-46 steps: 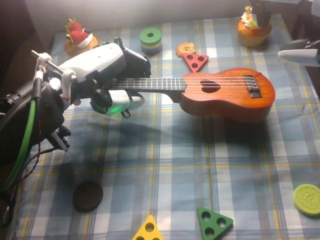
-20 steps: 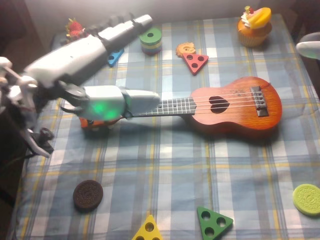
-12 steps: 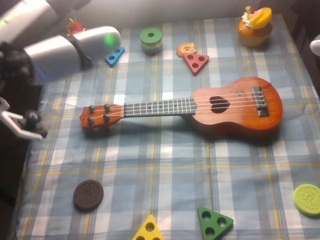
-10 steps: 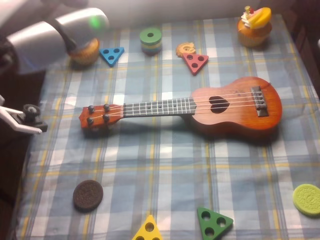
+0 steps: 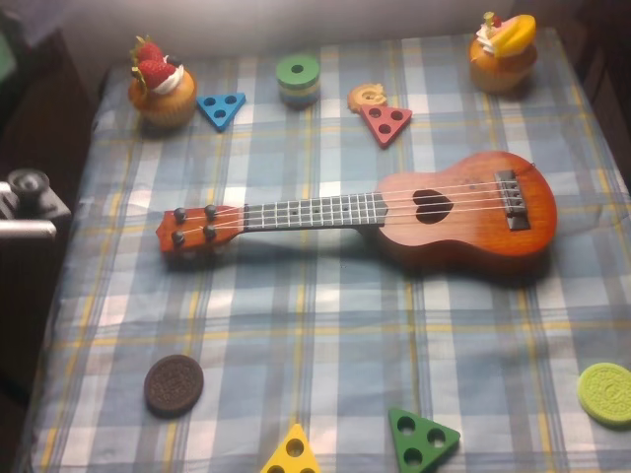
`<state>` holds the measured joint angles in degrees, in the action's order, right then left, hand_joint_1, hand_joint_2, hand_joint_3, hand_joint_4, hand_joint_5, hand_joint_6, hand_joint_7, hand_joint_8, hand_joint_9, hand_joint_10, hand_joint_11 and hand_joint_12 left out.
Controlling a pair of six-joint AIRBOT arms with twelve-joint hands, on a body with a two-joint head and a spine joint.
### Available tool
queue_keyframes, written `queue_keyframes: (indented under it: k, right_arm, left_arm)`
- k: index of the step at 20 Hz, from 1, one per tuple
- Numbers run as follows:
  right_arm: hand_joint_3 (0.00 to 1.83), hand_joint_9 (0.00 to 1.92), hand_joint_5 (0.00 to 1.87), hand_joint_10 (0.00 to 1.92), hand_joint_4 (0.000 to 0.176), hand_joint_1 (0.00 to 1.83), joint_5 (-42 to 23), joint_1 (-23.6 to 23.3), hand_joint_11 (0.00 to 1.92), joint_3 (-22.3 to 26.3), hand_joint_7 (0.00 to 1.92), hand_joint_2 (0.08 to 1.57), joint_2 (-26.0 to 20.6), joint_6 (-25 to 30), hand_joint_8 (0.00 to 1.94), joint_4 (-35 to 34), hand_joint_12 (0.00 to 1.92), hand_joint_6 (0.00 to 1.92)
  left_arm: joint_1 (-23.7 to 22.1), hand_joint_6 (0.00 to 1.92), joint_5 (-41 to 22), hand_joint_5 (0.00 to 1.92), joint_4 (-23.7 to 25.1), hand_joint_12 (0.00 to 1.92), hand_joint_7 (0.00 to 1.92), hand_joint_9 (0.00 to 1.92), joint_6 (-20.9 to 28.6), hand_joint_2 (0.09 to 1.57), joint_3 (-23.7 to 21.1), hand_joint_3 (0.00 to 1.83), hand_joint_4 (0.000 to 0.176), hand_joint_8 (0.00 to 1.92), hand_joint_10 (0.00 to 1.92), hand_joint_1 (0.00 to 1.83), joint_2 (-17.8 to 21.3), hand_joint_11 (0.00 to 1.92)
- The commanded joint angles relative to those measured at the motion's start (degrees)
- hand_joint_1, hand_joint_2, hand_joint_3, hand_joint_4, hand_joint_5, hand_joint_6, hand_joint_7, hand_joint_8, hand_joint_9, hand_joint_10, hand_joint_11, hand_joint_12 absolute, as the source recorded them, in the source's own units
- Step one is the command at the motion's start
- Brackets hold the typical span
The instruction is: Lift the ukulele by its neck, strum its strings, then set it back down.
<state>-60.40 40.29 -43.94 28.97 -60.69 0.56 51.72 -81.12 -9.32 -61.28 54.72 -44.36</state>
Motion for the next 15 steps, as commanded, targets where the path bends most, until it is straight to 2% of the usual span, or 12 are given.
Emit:
queue_keyframes:
  k: [1, 3, 4, 5, 7, 8, 9, 10, 11, 13, 14, 15]
  right_arm:
    - [0.00, 0.00, 0.00, 0.00, 0.000, 0.61, -12.78, -0.08, 0.00, 0.12, 0.00, 1.24, -0.16, -0.27, 0.00, -1.97, 1.72, 0.00]
    - [0.00, 0.00, 0.00, 0.22, 0.000, 0.60, -15.80, 1.14, 0.00, 0.40, 0.00, 1.24, 0.25, -0.38, 0.00, -2.53, 1.90, 0.00]
    - [0.01, 0.00, 0.02, 0.22, 0.011, 0.50, -16.33, 1.29, 0.00, 0.44, 0.01, 1.30, 0.43, -0.52, 0.01, -2.62, 1.92, 0.02]
    - [0.00, 0.00, 0.00, 0.58, 0.000, 0.52, -17.58, 1.73, 0.00, 0.44, 0.06, 1.28, 0.88, -0.64, 0.14, -2.74, 1.92, 0.41]
    - [0.00, 0.00, 0.00, 0.66, 0.000, 0.45, -18.71, 2.68, 0.00, 0.23, 0.00, 1.18, 1.58, -0.66, 0.16, -2.98, 1.73, 0.04]
    - [0.00, 0.00, 0.02, 0.86, 0.000, 0.47, -20.65, 3.42, 0.00, 0.22, 0.07, 1.15, 1.68, -0.66, 0.22, -3.24, 1.70, 0.03]
    - [0.00, 0.00, 0.00, 0.76, 0.071, 0.56, -22.19, 4.15, 0.00, 0.30, 0.01, 1.11, 1.58, -0.66, 0.13, -3.40, 1.68, 0.00]
    - [0.00, 0.00, 0.00, 0.74, 0.072, 0.62, -23.75, 4.85, 0.00, 0.34, 0.03, 1.10, 1.44, -0.66, 0.12, -3.58, 1.65, 0.00]
    - [0.00, 0.00, 0.00, 0.85, 0.067, 0.61, -25.79, 5.84, 0.00, 0.39, 0.11, 1.12, 1.30, -0.66, 0.25, -3.83, 1.58, 0.91]
    - [0.00, 0.00, 0.00, 0.89, 0.063, 0.54, -31.20, 8.77, 0.00, 0.49, 0.06, 1.15, 1.48, -0.66, 0.48, -5.18, 1.52, 0.06]
    - [0.09, 0.23, 0.45, 1.04, 0.153, 0.69, -32.75, 9.47, 0.02, 0.48, 0.33, 1.27, 1.57, -0.66, 0.72, -5.70, 1.68, 1.34]
    - [0.11, 0.14, 0.48, 1.20, 0.019, 0.29, -34.71, 10.18, 0.00, 0.53, 0.24, 1.31, 1.60, -0.66, 0.94, -6.49, 1.74, 1.59]
  left_arm:
    - [-0.12, 0.00, -9.68, 0.00, -0.27, 0.00, 0.00, 0.00, 0.68, 1.39, -0.38, 0.00, 0.120, 0.00, 0.00, 0.47, 0.57, 0.00]
    - [0.68, 0.00, -12.90, 0.00, -0.40, 0.00, 0.00, 0.00, 1.24, 1.43, -0.69, 0.01, 0.138, 0.00, 0.00, 0.53, 1.07, 0.00]
    - [1.00, 0.00, -14.02, 0.00, -0.52, 0.27, 0.00, 0.01, 1.75, 1.36, -0.68, 0.04, 0.136, 0.00, 0.00, 0.58, 1.08, 0.00]
    - [1.96, 0.00, -15.94, 0.00, -0.81, 0.56, 0.00, 0.04, 2.69, 1.33, -0.60, 0.01, 0.116, 0.00, 0.02, 0.60, 1.08, 0.00]
    - [2.74, 0.21, -16.13, 0.41, -0.62, 0.95, 0.09, 0.08, 3.12, 1.31, -0.44, 0.00, 0.145, 0.02, 0.02, 0.53, 1.16, 0.00]
    - [2.60, 0.24, -17.17, 0.49, 0.06, 0.86, 0.11, 0.08, 3.30, 1.30, -0.43, 0.00, 0.170, 0.02, 0.02, 0.57, 1.23, 0.00]
    - [2.49, 0.27, -18.26, 0.48, 0.50, 0.46, 0.15, 0.05, 3.57, 1.25, -0.53, 0.00, 0.175, 0.01, 0.01, 0.51, 1.38, 0.00]
    - [1.53, 0.20, -18.27, 0.28, 1.36, 0.09, 0.05, 0.01, 3.29, 1.30, -0.63, 0.02, 0.167, 0.00, 0.00, 0.25, 1.56, 0.00]
    - [0.45, 0.30, -18.26, 0.48, 2.90, 0.02, 0.24, 0.12, 3.01, 1.37, -0.51, 0.03, 0.174, 0.07, 0.05, 0.42, 1.56, 0.00]
    - [-2.00, 0.13, -18.27, 0.43, 5.86, 0.00, 0.28, 0.16, 2.40, 1.42, -0.69, 0.01, 0.157, 0.01, 0.02, 0.56, 1.86, 0.00]
    - [-2.68, 0.03, -18.28, 0.30, 6.19, 0.10, 0.23, 0.15, 2.38, 1.51, -0.69, 0.00, 0.131, 0.00, 0.00, 0.59, 1.94, 0.00]
    - [-4.23, 0.01, -18.29, 0.24, 6.76, 0.02, 0.19, 0.09, 2.28, 1.55, -0.90, 0.00, 0.095, 0.00, 0.00, 0.61, 2.53, 0.00]
